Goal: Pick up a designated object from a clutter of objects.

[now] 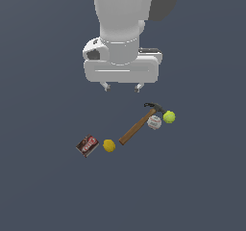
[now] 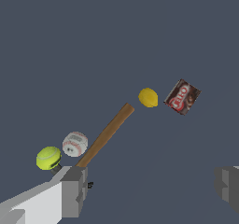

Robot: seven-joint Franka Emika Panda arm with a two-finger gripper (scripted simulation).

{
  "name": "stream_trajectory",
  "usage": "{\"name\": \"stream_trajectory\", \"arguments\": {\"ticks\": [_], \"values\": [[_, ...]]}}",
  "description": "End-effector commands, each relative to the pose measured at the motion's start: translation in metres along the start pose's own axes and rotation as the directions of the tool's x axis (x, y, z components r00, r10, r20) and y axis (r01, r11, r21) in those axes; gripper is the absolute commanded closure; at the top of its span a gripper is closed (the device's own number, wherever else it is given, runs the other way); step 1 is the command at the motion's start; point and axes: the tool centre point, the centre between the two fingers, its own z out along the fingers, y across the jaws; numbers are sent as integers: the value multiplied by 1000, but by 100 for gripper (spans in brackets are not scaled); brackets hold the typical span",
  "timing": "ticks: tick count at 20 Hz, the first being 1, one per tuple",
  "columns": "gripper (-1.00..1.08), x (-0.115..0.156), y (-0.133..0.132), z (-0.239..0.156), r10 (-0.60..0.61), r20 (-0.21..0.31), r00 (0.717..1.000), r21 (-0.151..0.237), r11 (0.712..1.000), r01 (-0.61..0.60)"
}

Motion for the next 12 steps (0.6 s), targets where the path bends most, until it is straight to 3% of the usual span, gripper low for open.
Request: {"name": "stream_trajectory", "arguments": {"ticks": [1, 12], "values": [[-92, 0, 0, 0, 0, 0, 1000, 0, 1000, 0], [-92, 2, 9, 1, -21, -2, 1000, -3, 1000, 21]]}}
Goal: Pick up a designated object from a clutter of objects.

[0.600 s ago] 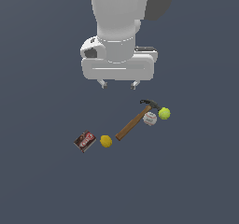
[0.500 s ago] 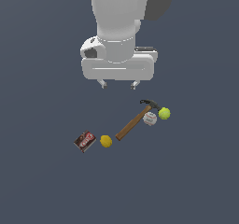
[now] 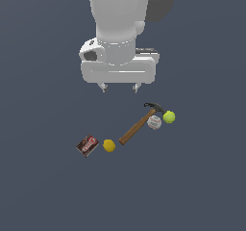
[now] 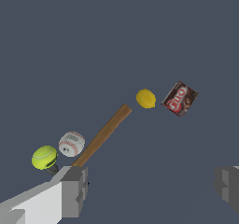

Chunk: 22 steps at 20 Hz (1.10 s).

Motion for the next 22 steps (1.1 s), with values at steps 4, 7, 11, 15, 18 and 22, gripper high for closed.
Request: {"name": "stream_trajectory", "arguments": {"ticks": [4, 7, 11, 15, 18, 22], "values": [[-92, 0, -2, 3, -10, 0, 1000, -1, 1000, 10], [-92, 1, -7, 11, -38, 1, 999, -5, 999, 38], [-92, 1, -19, 30, -103, 5, 995, -14, 995, 103], [-92, 0, -38, 58, -200, 10, 980, -24, 979, 200], [-92, -3, -56, 85, -294, 17, 956, -30, 955, 294], [-92, -14, -86, 128, -443, 27, 896, -34, 896, 443]]}}
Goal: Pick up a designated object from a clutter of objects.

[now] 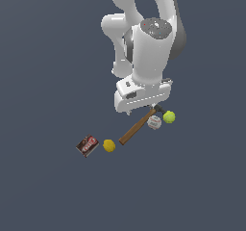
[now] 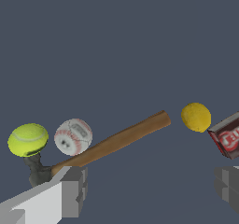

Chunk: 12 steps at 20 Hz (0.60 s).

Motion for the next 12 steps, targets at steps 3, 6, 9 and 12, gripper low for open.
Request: {"name": "stream_trajectory", "arguments": {"ticks": [3, 6, 9, 12], "values": [[-92, -1, -40, 47, -184, 5, 983, -3, 983, 184], [-92, -5, -63, 71, -285, 6, 958, -1, 958, 285], [-92, -9, -82, 91, -365, 5, 931, 3, 931, 365], [-92, -14, -97, 105, -423, 4, 906, 7, 906, 423]]}}
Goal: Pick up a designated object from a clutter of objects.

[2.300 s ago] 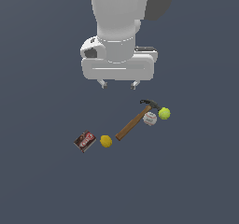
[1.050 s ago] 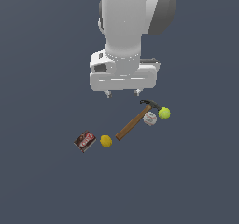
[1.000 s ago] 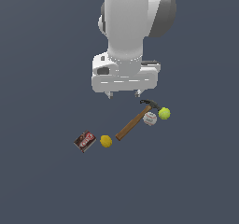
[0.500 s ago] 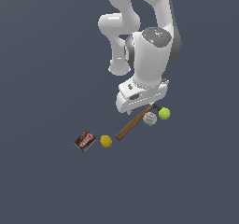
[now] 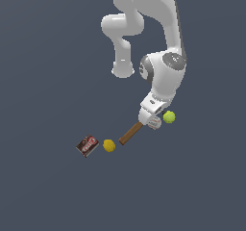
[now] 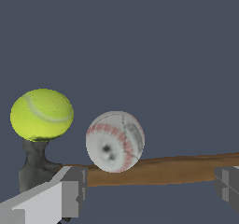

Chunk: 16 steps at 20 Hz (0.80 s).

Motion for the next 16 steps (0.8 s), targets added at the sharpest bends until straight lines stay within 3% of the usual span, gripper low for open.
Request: {"name": "stream_trajectory", "arguments": {"ticks": [1, 6, 16], "values": [[-92, 1, -12, 11, -51, -2, 999, 2, 999, 51], [-92, 2, -24, 22, -101, -4, 995, 6, 995, 101], [-92, 1, -25, 37, -101, -3, 995, 7, 995, 101]]}}
